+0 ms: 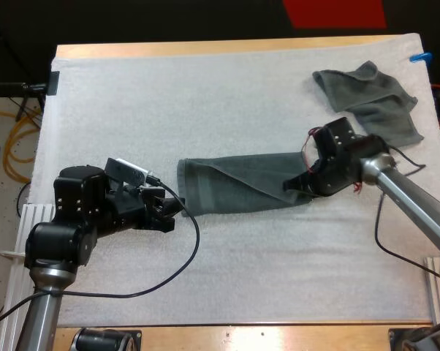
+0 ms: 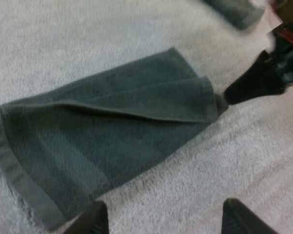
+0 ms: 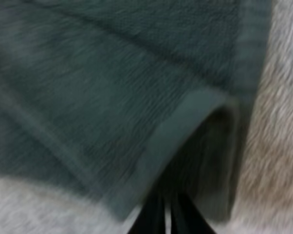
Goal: Pick towel from pile fold and stack
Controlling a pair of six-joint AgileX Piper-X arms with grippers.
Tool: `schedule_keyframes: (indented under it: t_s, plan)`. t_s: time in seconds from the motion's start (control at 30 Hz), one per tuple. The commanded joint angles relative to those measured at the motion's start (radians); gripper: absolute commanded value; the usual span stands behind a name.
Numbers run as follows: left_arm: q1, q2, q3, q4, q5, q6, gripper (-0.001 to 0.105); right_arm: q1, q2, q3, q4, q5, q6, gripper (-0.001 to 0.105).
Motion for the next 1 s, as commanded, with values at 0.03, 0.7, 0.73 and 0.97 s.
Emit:
schedule_keyframes:
  t_s: [0.03,0.7,0.73,0.97]
  plan:
    - [-0.004,-0.004,-0.004,-0.002,0.019,-0.009,0.05,0.001,0.042,-0.035,0.016,0.041,-0.021,0.0]
    - [-0.004,-0.004,-0.004,-0.002,0.023,-0.009,0.05,-0.012,0.15,-0.062,-0.34,-0.062,0.327,0.0]
    - [-0.004,-0.004,-0.004,-0.002,0.023,-0.009,0.05,-0.021,0.15,-0.062,-0.364,-0.06,0.356,0.0]
    - [-0.004,-0.004,-0.004,-0.002,0.021,-0.006,0.05,-0.084,0.1,-0.069,-0.355,0.034,0.374,0.0]
